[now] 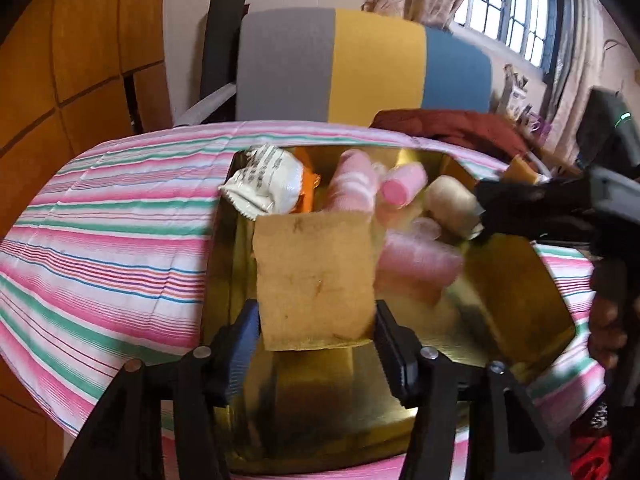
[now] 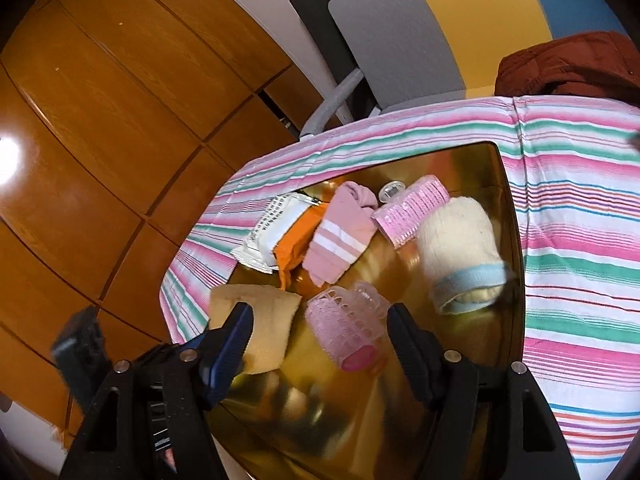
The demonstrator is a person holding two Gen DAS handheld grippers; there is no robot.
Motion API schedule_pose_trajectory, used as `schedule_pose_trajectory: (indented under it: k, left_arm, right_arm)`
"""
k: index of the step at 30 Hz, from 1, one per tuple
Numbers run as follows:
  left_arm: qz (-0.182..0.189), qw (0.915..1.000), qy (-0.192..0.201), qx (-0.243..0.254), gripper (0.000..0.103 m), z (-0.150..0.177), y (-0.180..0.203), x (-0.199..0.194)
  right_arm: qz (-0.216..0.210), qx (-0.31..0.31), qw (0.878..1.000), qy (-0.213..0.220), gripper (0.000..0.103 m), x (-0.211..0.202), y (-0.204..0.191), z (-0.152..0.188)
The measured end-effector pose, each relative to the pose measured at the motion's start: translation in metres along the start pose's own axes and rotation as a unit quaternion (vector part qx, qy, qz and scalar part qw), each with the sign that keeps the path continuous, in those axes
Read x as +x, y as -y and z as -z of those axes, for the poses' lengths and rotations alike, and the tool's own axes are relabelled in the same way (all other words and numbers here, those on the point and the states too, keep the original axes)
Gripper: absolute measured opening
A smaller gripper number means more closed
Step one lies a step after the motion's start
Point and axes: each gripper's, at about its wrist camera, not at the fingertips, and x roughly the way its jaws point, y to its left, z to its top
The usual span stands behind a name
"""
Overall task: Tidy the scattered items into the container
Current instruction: 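Open both tools to drop the sponge and roller into the tray, then move both tools back toward the cracker packs and cream boxes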
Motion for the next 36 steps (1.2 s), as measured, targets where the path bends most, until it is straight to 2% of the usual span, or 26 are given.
schedule_pose_trajectory:
  k: [6,11,15,24,29,36]
  left_arm:
    - [0.002,0.9998,-0.009,-0.015,0.056,-0.025,-0.007,0.019]
    - [0.022,0.9996,-0.009,-0.014,0.063,-0.023,-0.002,0.012]
    - [0.023,0.9997,-0.001,-0.012,0.065,-0.016,-0.004,0.004]
    - [0.052,0.9962,0.042,-0.056,0.066,-0.017,-0.017,-0.024]
    - [0.095,0.9929,0.064,-0.033,0.066,-0.029,0.016,-0.041]
    - [0.174,0.9836,0.031,0.039,0.066,-0.036,0.108,-0.033]
  right_arm:
    - [0.01,-0.009,1.0,0.013,0.071,-0.016,-0.002,0.004]
    - [0.022,-0.005,0.999,0.031,0.071,-0.041,0.008,0.008]
    - [0.033,0.007,0.998,0.048,0.072,-0.063,0.022,0.016]
    - [0.086,0.029,0.993,0.078,0.078,-0.12,0.063,0.037]
    - [0.133,0.046,0.986,0.091,0.078,-0.159,0.095,0.051]
    - [0.209,0.074,0.968,0.121,0.081,-0.243,0.142,0.072]
